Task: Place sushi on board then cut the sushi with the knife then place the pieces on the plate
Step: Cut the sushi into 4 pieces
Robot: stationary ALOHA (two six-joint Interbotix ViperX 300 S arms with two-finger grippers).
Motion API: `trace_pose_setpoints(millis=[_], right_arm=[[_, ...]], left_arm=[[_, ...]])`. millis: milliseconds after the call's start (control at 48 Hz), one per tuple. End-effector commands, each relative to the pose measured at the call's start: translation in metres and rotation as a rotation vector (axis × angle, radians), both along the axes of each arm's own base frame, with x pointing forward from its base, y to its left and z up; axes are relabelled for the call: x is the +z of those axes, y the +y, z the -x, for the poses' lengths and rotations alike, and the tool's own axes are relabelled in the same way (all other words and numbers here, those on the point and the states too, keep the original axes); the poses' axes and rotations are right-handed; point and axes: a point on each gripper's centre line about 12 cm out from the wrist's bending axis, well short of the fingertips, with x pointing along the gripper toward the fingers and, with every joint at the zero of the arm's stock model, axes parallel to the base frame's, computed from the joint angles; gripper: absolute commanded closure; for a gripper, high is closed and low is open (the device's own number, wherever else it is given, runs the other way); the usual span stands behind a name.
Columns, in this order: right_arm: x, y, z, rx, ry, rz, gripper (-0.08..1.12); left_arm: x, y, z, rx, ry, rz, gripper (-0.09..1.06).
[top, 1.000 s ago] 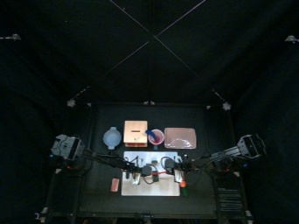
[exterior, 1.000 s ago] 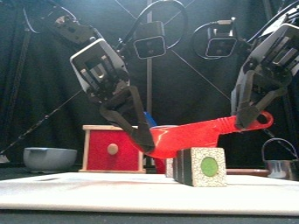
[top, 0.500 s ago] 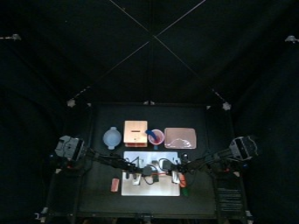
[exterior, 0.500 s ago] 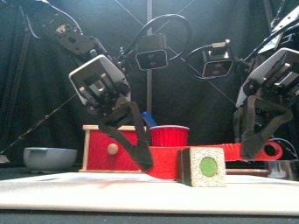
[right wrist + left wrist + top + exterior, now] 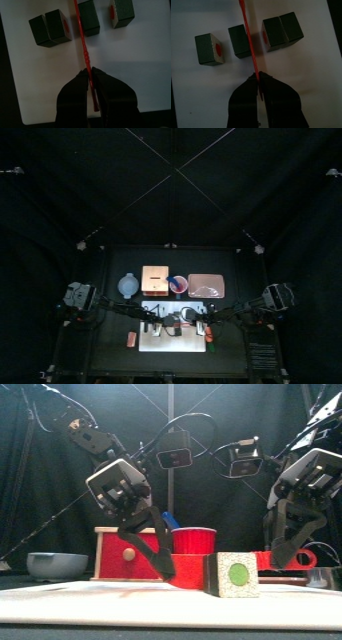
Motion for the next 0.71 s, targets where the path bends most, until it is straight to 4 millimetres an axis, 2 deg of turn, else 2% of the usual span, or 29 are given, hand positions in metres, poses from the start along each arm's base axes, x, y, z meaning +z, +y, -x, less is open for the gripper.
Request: trace_pose_setpoints(millis=[21,188,417,583,708], right_arm=[[0.009,-0.005,-0.002,-0.02,-0.023,-0.004,0.57],[0.023,-0.003,-0.004,-0.011,-0.055,0.0,0.57],[0.055,-0.004,-0.001,-0.012,-0.143,-0.009,0.57],[0.069,0.005,0.005,0.017,-0.188,-0.021,0.57],[0.07,0.013,0.009,0.036,-0.193,-0.034,0.57]], left_arm=[[0.01,-0.002,-0.002,-0.011,-0.022,-0.003,0.57],[0.016,-0.002,-0.002,-0.01,-0.037,0.001,0.57],[0.044,-0.007,-0.005,-0.021,-0.095,0.009,0.57],[0.054,-0.023,-0.002,-0.058,-0.117,0.018,0.57],[0.053,-0.037,0.001,-0.09,-0.115,0.022,0.57]])
